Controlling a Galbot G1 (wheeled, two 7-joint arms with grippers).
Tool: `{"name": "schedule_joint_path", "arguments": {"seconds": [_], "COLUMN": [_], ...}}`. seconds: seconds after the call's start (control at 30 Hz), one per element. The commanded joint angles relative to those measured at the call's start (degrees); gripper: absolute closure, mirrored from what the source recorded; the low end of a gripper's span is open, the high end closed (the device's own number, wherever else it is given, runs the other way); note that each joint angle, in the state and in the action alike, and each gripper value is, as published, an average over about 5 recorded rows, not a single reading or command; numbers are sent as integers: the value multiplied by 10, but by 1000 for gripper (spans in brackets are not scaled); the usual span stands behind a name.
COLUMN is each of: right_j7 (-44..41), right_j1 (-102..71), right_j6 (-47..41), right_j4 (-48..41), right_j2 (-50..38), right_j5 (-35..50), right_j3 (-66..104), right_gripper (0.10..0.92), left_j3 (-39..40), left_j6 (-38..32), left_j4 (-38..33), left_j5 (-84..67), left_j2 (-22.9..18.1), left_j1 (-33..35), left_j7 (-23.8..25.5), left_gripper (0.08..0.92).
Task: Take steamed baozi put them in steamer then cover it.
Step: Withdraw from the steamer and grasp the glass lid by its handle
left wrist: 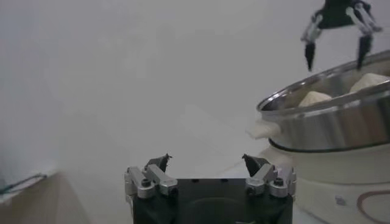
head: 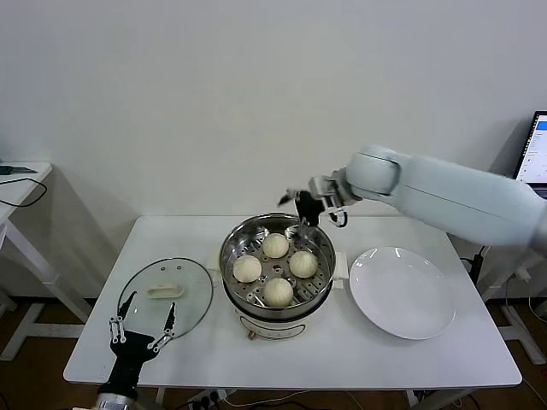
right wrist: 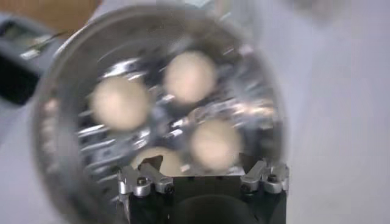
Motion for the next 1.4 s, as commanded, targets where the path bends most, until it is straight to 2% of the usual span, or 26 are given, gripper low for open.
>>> {"name": "schedule_joint_path", "arguments": {"seconds": [0.03,0.2,0.3,0.43,0.57,0.77,0.97,1.4], "right_j7": [456,479,475,471,472,472,471,470], "right_j1": [-340,-555,-658,-770,-859,-942,-981,-994], "right_j6": [123,160,195,224,250,279,284,276], "right_j4": [60,49,39,31,24,25,41,40], "right_j2": [-114,-93,-63,0,88,178,228,265], "right_j5": [12,-29,-48,-72,-108,-148,-170,-205], "right_j3": [378,602,697,798,873,921,934,935], "right_gripper": [203,203,203,203,203,203,203,203], "left_j3": [0,-12,-15,-15,-17,-32,-37,-20], "left_j6": [8,4,-4,-16,-31,-36,-21,-10], "left_j4": [9,30,51,86,140,237,297,326], "left_j5": [115,170,191,222,307,498,625,659], "left_j2": [1,1,3,3,4,6,13,11], "left_j1": [-29,-47,-62,-86,-115,-149,-164,-195], "left_j7": [-34,-10,-12,-31,-75,-131,-153,-179], "left_gripper": [177,177,177,177,177,177,177,177]}}
